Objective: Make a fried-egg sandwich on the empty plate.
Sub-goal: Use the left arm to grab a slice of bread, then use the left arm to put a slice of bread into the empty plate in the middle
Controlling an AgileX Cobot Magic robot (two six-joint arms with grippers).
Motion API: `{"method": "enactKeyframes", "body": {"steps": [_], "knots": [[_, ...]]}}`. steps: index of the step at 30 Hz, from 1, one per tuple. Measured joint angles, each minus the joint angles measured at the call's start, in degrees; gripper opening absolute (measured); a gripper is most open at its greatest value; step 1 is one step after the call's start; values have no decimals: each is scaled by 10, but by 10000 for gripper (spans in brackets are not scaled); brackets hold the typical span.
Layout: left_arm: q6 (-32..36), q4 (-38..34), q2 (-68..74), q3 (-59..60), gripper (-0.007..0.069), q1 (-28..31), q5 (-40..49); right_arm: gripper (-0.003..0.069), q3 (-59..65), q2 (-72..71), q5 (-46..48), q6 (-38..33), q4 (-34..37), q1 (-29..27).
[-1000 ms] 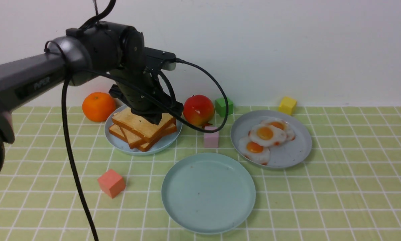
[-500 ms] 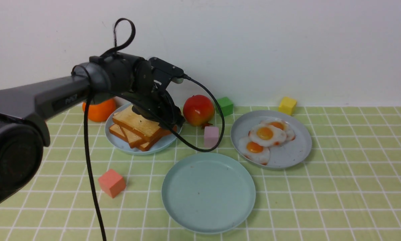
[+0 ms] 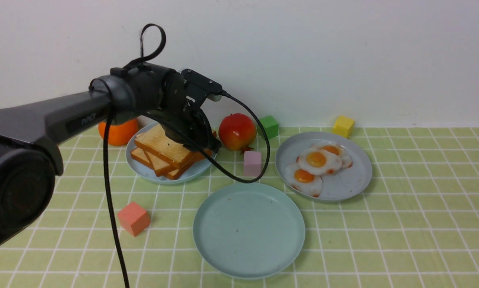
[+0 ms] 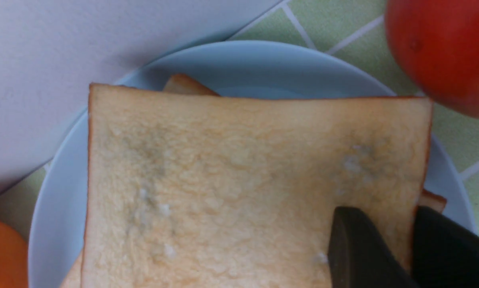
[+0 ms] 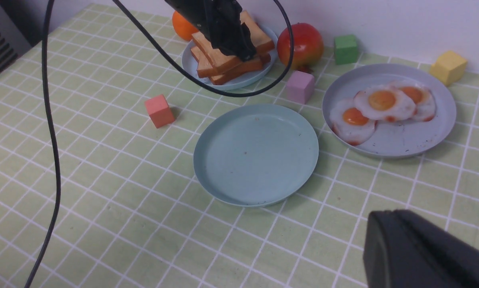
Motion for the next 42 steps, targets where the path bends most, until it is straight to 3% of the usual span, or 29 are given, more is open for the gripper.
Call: {"method": "enactKeyframes", "body": {"steps": [5, 12, 18, 23, 30, 38, 42], "knots": [[-1, -3, -47, 6, 26, 0, 52, 14, 0, 0, 0, 0, 0, 0], [-28, -5, -157, 12, 19, -19, 129, 18, 0, 0, 1, 0, 0, 0], [-74, 1, -246, 126, 19, -153, 135, 20, 0, 0, 9, 0, -2, 0], [-110, 56, -249, 230, 19, -253, 66, 22, 0, 0, 20, 0, -11, 0], [-130, 97, -215, 257, 18, -277, -16, 29, 0, 0, 26, 0, -13, 0], [-130, 120, -178, 257, 20, -277, -13, 31, 0, 0, 34, 0, -12, 0], [-130, 124, -168, 258, 62, -277, -8, 34, 0, 0, 38, 0, -11, 0]]}}
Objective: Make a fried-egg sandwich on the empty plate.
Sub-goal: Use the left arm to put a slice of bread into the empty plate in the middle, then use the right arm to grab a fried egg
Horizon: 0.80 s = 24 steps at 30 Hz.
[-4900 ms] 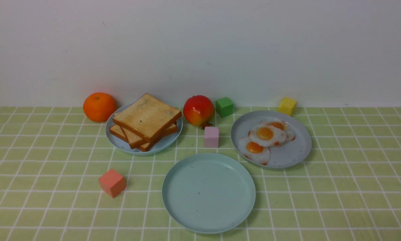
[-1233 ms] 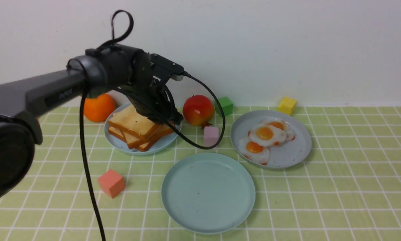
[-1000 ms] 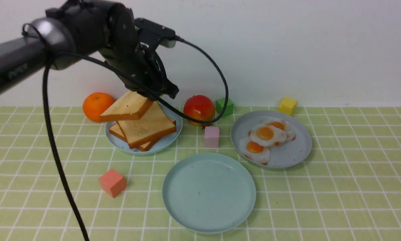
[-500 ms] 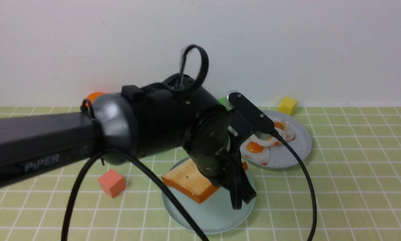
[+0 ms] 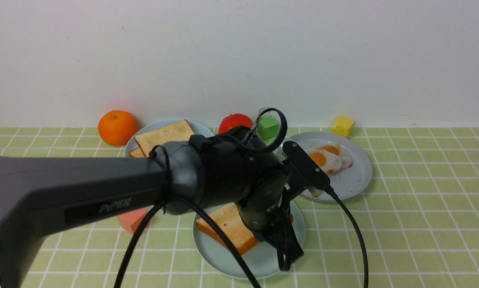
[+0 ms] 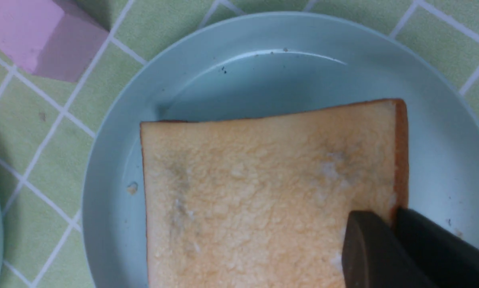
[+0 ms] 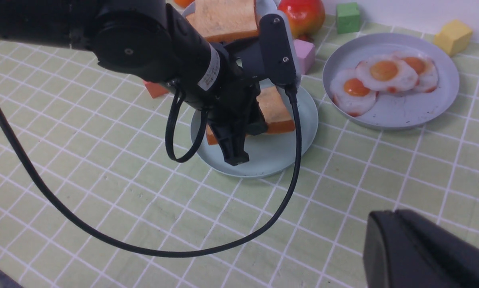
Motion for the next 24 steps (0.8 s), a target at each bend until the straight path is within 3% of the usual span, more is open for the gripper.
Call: {"method": "enactKeyframes", "body": {"steps": [4, 10, 16, 20, 22, 23, 24], "knots": [[0, 0, 0, 0, 150, 0, 1, 38, 0, 0, 1, 0, 0, 0], [-4, -5, -2, 0, 379, 0, 17, 50, 0, 3, 3, 0, 0, 0], [-4, -53, -62, -1, 466, 0, 39, 76, 0, 51, 3, 0, 0, 0], [-4, -102, -147, -19, 409, 0, 64, 102, 0, 114, -25, 8, 2, 0], [-4, -127, -226, -24, 274, 0, 74, 129, 0, 187, -73, 35, 2, 0], [-4, -127, -233, -24, 274, 0, 74, 132, 0, 199, -78, 36, 2, 0], [-4, -133, -280, -21, 178, 0, 77, 148, 0, 235, -103, 47, 1, 0]]}}
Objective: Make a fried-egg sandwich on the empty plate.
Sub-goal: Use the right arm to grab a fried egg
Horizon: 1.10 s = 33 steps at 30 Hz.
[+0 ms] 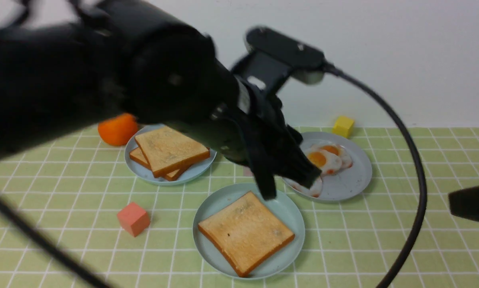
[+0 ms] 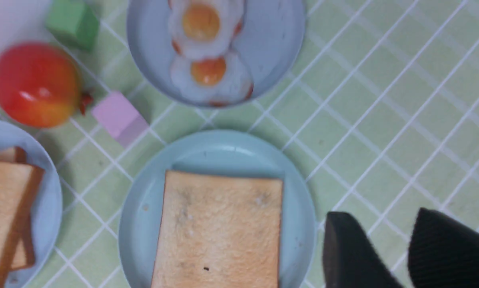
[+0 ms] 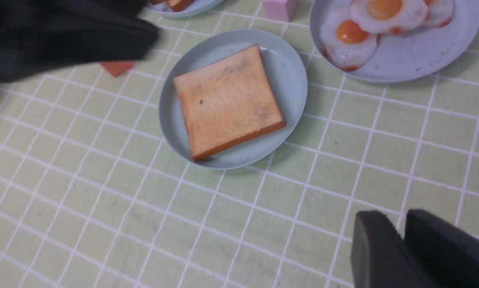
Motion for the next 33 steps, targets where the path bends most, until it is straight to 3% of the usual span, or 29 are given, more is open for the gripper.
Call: {"method": "enactKeyframes", "body": {"steps": [3, 10, 14, 19, 33], "knots": [[0, -6, -116, 42, -13, 0, -1, 204, -2, 109, -68, 10, 4, -8], [0, -26, -322, 213, -13, 0, -66, 296, -48, 282, -110, -1, 117, -60], [-13, -36, -456, 357, -13, 0, -186, 316, -107, 401, -145, -67, 263, -85], [-41, -38, -497, 418, -13, 0, -241, 319, -163, 503, -155, -112, 374, -92], [-46, -46, -498, 423, -13, 0, -262, 381, -253, 652, -161, -118, 403, -97]]}}
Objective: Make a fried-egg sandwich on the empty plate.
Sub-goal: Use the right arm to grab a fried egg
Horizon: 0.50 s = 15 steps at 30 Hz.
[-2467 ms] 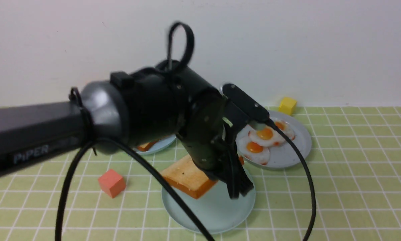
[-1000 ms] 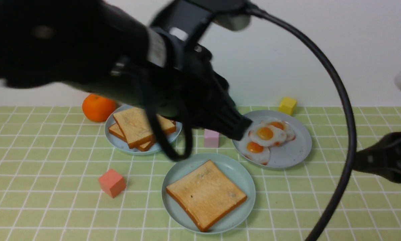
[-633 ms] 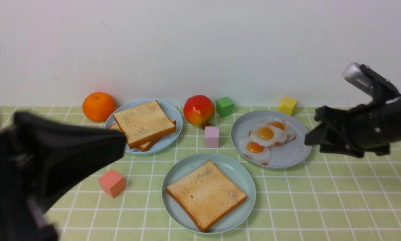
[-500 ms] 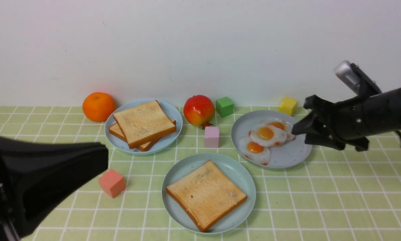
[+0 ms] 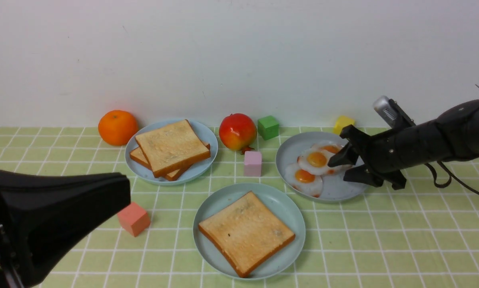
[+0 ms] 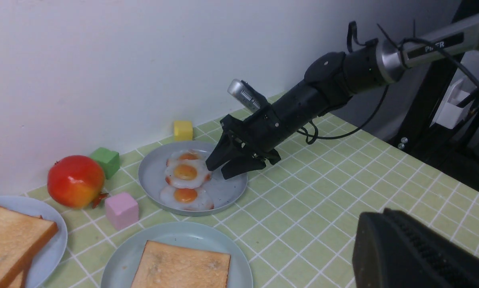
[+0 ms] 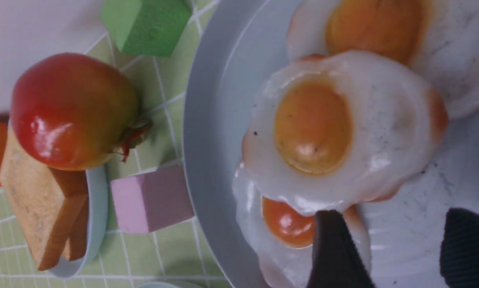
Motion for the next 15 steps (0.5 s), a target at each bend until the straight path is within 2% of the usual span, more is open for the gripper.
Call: {"method": "enactKeyframes", "body": {"steps": [6, 15], "knots": [[0, -1, 0, 0, -13, 0, -12, 382, -2, 15, -27, -2, 5, 0], [-1, -1, 0, 0, -13, 0, -23, 382, -6, 31, -43, -32, 60, 0]]}}
